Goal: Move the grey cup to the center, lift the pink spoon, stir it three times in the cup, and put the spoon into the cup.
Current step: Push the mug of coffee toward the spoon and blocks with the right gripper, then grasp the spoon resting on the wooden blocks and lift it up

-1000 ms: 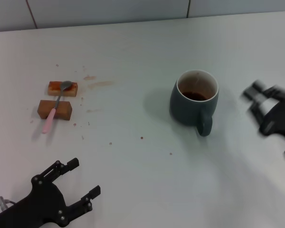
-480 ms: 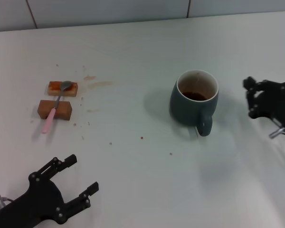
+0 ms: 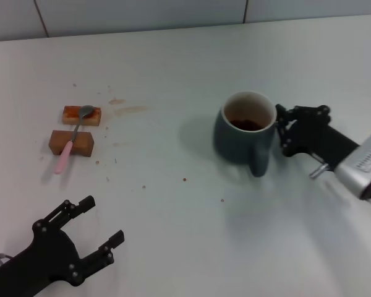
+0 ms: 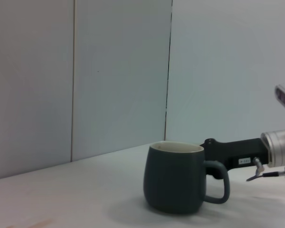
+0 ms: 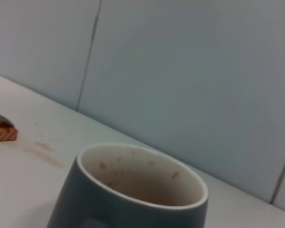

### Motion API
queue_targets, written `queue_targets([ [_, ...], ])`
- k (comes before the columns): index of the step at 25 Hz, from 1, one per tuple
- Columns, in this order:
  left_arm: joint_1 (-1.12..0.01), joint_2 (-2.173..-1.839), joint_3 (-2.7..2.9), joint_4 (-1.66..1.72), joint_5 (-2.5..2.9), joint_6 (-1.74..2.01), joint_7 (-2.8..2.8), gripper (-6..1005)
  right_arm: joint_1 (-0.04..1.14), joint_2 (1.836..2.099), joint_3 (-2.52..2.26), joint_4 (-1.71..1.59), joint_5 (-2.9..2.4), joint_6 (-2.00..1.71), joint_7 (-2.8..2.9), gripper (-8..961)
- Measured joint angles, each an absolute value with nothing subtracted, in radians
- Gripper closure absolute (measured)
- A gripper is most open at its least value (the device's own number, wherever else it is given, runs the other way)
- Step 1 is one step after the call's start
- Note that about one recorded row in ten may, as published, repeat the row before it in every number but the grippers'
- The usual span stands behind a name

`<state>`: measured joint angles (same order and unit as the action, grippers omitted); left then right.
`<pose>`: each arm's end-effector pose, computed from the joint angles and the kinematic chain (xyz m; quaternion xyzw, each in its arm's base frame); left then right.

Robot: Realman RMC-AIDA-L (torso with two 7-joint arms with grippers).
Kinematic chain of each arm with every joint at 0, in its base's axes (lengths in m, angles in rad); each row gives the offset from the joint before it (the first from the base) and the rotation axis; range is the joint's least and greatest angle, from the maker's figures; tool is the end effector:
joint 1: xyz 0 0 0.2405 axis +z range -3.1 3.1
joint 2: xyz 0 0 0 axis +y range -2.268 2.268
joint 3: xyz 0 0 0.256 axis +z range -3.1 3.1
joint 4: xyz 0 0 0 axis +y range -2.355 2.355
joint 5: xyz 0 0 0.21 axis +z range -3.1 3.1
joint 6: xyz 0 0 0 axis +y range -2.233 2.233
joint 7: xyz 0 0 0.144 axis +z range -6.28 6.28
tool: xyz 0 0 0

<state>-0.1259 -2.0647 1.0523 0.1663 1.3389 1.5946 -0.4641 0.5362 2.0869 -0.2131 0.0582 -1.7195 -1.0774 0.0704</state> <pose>-0.3391 0.1714 -0.0528 -0.8857 -0.1564 -0.3249 0.2925 0.3137 0.3204 -0.0751 -0.8677 0.0956 0.1734 0.4560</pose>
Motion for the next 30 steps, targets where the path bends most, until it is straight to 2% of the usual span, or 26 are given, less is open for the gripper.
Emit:
queue_targets([
  [16,-0.12,-2.062,1.026,0.165,1.339,1.617,-0.469,191,0.692,2.09,-0.196,0.22,-1.719,-0.97,0.036,897],
  [25,-0.112,-2.062,1.026,0.165,1.339,1.62,-0.466,191,0.712,2.091,-0.198,0.26,-1.775,-0.967,0.036,895],
  [30,-0.111,-2.062,1.026,0.165,1.339,1.62,-0.463,192,0.683,2.09,-0.17,0.257,-1.78,-0.996,0.039,894],
])
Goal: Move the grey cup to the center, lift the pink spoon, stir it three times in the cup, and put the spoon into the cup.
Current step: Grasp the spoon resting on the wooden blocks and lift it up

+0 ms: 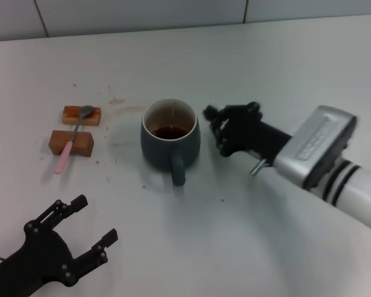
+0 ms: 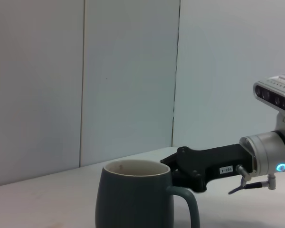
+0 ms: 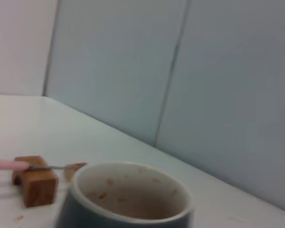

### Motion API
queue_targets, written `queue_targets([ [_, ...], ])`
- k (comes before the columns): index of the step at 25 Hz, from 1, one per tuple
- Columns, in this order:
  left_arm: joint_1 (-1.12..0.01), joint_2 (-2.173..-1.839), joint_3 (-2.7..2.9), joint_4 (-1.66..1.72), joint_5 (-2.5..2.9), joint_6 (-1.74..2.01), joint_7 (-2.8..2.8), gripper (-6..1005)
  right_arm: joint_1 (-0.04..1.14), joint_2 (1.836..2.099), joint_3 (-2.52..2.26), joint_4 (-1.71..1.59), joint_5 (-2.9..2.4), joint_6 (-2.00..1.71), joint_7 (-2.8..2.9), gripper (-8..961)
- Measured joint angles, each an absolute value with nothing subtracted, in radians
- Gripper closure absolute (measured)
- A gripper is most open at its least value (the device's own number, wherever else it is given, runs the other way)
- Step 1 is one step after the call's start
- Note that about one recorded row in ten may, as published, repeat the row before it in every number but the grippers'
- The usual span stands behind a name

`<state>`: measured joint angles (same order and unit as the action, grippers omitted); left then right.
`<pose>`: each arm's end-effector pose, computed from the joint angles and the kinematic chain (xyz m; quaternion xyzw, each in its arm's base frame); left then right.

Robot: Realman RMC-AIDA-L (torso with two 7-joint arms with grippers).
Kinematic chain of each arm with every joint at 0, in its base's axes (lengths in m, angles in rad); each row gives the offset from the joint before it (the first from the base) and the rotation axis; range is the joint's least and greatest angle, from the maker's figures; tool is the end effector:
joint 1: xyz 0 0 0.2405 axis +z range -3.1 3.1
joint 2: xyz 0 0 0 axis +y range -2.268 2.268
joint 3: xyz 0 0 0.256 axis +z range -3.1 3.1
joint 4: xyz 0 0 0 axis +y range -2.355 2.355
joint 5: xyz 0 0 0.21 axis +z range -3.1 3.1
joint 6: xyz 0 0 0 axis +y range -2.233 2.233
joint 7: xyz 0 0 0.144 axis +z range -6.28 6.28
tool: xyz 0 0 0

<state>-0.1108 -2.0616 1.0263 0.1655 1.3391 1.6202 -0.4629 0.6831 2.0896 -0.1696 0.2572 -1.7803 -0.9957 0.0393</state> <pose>-0.3407 0.1677 -0.0474 -0.8782 -0.1592 -0.3334 0.3040 0.2481 0.3309 -0.1224 -0.8964 0.0862 0.2165 0.3770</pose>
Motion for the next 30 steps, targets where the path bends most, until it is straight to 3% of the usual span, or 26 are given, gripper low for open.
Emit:
queue_targets([
  [5,-0.11,-2.062,1.025,0.166,1.339,1.621,-0.462,192,0.566,2.081,-0.025,0.21,-1.78,-1.17,0.055,892],
  [13,-0.11,-2.063,1.003,0.166,1.339,1.622,-0.462,192,0.355,2.076,-0.139,-0.05,-1.954,-1.775,0.396,891],
  [29,-0.118,-2.068,1.002,0.153,1.339,1.615,-0.46,192,0.301,2.079,-0.286,-0.327,-2.311,-1.781,0.63,887],
  [30,-0.118,-2.068,1.002,0.152,1.339,1.615,-0.46,192,0.297,2.08,-0.285,-0.328,-2.312,-1.772,0.623,852],
])
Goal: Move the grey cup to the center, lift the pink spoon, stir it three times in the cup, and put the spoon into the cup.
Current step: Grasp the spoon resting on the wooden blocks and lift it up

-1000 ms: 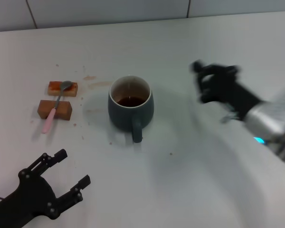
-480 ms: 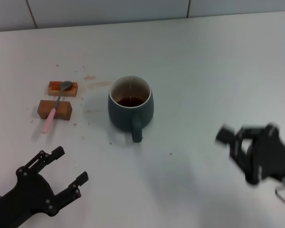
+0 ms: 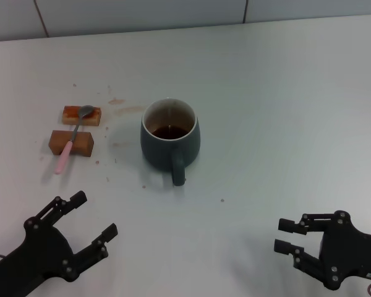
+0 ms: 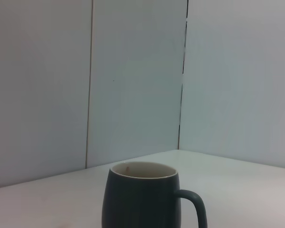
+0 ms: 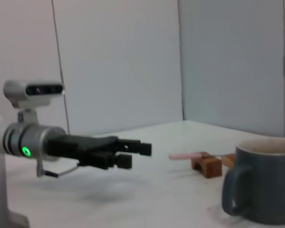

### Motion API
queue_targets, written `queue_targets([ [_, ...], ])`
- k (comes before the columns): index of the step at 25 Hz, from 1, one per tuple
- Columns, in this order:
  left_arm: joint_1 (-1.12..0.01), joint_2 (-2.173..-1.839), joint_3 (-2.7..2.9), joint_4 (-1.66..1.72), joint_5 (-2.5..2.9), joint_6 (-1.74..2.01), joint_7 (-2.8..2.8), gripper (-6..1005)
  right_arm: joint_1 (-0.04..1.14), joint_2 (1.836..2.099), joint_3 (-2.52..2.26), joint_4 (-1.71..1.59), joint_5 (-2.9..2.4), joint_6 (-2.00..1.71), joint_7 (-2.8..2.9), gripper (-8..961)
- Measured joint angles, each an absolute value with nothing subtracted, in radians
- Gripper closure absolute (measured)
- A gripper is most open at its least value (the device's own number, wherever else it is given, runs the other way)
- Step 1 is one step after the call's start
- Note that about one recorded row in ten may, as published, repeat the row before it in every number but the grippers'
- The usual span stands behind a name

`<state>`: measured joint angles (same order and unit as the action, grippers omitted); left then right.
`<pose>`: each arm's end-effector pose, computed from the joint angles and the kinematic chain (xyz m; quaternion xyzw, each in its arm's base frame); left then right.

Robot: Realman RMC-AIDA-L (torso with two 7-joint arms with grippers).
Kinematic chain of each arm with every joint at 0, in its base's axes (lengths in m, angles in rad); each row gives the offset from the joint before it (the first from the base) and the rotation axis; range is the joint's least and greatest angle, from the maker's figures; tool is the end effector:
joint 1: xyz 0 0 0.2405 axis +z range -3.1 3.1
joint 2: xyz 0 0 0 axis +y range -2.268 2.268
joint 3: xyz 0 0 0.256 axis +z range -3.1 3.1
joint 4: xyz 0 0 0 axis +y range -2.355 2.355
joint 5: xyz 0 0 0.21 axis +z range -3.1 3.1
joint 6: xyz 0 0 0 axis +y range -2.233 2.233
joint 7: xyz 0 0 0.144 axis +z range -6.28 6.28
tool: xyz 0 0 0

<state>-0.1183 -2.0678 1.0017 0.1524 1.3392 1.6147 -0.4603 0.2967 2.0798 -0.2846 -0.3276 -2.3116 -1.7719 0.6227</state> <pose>-0.3400 0.1703 -0.0487 -0.8729 -0.1651 -0.3362 0.3126 0.3282 0.1955 -0.0350 -0.9338 0.1085 0.3021 0.1582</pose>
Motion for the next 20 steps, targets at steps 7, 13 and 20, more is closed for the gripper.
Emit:
queue_targets([
  [7,-0.118,-2.068,1.002,0.145,1.339,1.615,-0.46,192,0.287,2.081,-0.282,-0.322,-2.311,-1.743,0.578,561],
  [13,-0.117,-2.068,1.002,0.144,1.339,1.616,-0.46,193,0.291,2.082,-0.287,-0.321,-2.313,-1.741,0.574,395],
  [20,-0.117,-2.07,0.99,0.137,1.337,1.623,-0.472,193,0.299,2.083,-0.287,-0.312,-2.314,-1.736,0.574,328],
])
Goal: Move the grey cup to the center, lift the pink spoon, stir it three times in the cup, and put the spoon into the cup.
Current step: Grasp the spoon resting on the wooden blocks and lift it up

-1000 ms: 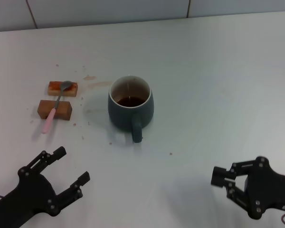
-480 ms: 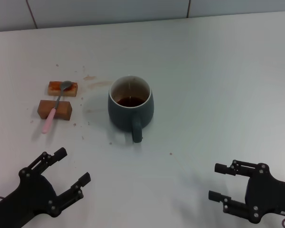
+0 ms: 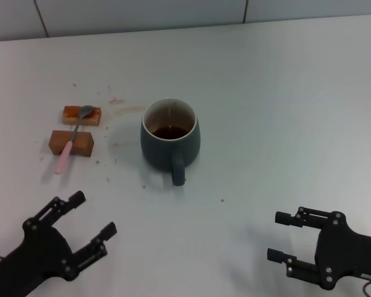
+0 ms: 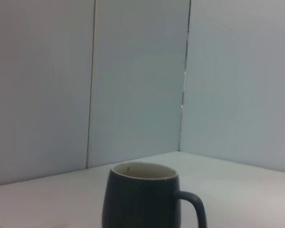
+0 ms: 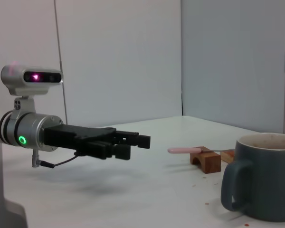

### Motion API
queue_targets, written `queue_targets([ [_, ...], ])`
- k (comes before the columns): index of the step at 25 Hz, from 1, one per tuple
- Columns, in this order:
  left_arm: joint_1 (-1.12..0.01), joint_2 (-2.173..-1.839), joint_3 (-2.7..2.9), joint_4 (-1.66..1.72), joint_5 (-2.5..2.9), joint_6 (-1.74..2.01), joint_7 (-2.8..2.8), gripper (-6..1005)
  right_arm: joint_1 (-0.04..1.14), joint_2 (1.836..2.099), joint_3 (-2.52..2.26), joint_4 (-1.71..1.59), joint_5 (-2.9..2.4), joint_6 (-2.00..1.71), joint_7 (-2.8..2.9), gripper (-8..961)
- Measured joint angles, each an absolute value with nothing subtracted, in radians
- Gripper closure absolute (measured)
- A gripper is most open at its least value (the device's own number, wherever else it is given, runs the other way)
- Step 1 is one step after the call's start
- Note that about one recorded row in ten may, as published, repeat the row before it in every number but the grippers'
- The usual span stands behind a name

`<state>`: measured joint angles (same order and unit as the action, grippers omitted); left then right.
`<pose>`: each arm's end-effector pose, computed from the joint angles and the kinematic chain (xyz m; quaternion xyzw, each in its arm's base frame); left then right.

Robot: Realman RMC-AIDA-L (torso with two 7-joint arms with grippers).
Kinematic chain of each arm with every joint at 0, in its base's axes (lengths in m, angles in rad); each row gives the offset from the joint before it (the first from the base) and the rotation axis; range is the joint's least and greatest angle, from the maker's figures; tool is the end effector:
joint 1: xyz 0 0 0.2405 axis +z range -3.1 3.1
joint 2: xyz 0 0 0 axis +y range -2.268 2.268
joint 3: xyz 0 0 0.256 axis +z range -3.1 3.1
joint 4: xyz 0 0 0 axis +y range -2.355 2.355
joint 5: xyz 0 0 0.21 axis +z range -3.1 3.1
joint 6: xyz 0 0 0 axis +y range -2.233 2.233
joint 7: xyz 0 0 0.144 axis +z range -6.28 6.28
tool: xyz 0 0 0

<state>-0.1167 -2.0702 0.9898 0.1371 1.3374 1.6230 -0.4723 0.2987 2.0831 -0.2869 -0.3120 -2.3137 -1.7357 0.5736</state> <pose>-0.3395 0.1681 -0.0494 -0.8669 -0.1780 -0.3440 0.3139 0.3296 0.1964 -0.0408 -0.9376 0.0940 0.2897 0.1675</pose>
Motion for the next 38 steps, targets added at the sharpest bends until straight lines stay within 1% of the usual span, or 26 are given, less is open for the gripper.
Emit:
queue_targets([
  [4,-0.125,-2.07,0.878,0.081,1.326,1.675,-0.556,193,0.301,2.083,-0.287,-0.309,-2.314,-1.73,0.574,328],
  [7,-0.131,-2.065,0.666,0.051,1.322,1.751,-0.876,194,0.301,2.083,-0.287,-0.307,-2.314,-1.729,0.574,328],
  [8,-0.131,-2.065,0.666,0.051,1.322,1.751,-0.876,195,0.301,2.083,-0.287,-0.307,-2.315,-1.729,0.574,328],
  [10,-0.131,-2.062,0.594,0.067,1.321,1.757,-1.068,196,0.302,2.083,-0.287,-0.305,-2.315,-1.729,0.574,328],
  [13,-0.131,-2.062,0.594,0.067,1.321,1.757,-1.068,199,0.303,2.082,-0.291,-0.305,-2.315,-1.729,0.574,328],
  [14,-0.132,-2.06,0.533,0.106,1.321,1.75,-1.329,200,0.303,2.082,-0.294,-0.305,-2.315,-1.729,0.573,328],
  [15,-0.133,-2.06,0.517,0.122,1.321,1.733,-1.462,200,0.304,2.082,-0.297,-0.305,-2.315,-1.729,0.573,328],
  [16,-0.133,-2.06,0.517,0.122,1.321,1.733,-1.462,200,0.304,2.082,-0.3,-0.305,-2.315,-1.729,0.57,328],
  [17,-0.135,-2.06,0.492,0.122,1.322,1.685,-1.648,200,0.304,2.082,-0.3,-0.305,-2.315,-1.729,0.569,328],
  [21,-0.135,-2.065,0.486,0.112,1.327,1.625,-1.819,200,0.304,2.081,-0.301,-0.305,-2.315,-1.729,0.568,328],
  [30,-0.148,-2.066,0.505,0.03,1.336,1.547,-1.914,201,0.311,2.079,-0.301,-0.305,-2.315,-1.729,0.568,328],
  [38,-0.182,-2.07,0.538,-0.021,1.349,1.498,-1.971,200,0.318,2.078,-0.301,-0.305,-2.315,-1.729,0.568,329],
])
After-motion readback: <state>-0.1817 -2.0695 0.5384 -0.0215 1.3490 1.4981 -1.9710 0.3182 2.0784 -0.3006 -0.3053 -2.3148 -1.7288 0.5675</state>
